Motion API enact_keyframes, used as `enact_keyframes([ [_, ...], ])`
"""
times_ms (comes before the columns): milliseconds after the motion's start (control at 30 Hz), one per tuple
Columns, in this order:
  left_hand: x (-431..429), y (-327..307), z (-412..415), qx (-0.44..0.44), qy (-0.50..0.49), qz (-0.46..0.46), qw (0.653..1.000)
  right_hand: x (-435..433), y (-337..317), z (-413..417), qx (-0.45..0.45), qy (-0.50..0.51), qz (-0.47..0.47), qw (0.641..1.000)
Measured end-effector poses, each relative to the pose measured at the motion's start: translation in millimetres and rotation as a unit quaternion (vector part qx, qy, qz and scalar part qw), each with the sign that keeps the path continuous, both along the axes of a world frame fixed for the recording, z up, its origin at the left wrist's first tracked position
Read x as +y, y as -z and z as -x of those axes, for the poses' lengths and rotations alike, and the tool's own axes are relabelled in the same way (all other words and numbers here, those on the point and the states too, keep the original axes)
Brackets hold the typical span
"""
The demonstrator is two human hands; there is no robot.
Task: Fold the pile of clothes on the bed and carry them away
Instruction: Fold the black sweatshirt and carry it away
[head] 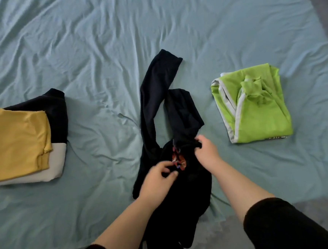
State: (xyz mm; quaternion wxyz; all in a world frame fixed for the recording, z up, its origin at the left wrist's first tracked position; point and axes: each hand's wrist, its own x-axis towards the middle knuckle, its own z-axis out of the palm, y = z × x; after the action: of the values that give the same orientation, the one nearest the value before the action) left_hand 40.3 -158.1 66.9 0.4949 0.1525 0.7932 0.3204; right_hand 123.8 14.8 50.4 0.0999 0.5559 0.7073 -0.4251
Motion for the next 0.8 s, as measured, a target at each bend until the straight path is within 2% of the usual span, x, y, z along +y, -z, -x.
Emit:
enact_keyframes([
  [67,8.6,11.3,16.7,0.083,-0.027,0.045,0.995,19.2,2.3,-28.9,0.002,0.044,-0.007,0.999],
  [100,14.9,15.7,23.4,0.099,-0.031,0.074,0.992,25.5,4.4,-46.7,-0.007,0.067,-0.011,0.998],
  [233,46.3,35.6,25.8,0.083,0.015,0.154,0.984,34.7,19.8,-115.5,-0.077,0.148,-0.01,0.986],
  [333,61.6,45.1,11.1,0.13,0.068,0.214,0.966,35.2,30.2,-135.1,-0.101,0.193,-0.012,0.976],
  [400,65.8,49.1,5.6,0.214,0.097,0.212,0.949,29.1,29.0,-130.2,-0.067,0.227,-0.017,0.971],
  [467,67.1,55.3,2.3,0.273,0.15,0.188,0.931,17.2,27.0,-117.0,0.016,0.255,0.035,0.966],
  [533,70.4,58.8,0.9,0.24,0.187,0.185,0.934,4.9,34.4,-107.7,0.015,0.249,0.07,0.966],
  [633,78.5,62.8,5.4,0.192,0.191,0.201,0.941,0.9,48.3,-102.6,-0.107,0.236,-0.008,0.966],
  [700,82.1,62.9,14.0,0.188,0.148,0.184,0.953,4.1,50.9,-98.4,-0.076,0.244,-0.012,0.967],
  [800,72.4,54.2,32.5,0.18,0.09,0.137,0.97,4.2,43.6,-84.3,-0.044,0.179,-0.011,0.983],
])
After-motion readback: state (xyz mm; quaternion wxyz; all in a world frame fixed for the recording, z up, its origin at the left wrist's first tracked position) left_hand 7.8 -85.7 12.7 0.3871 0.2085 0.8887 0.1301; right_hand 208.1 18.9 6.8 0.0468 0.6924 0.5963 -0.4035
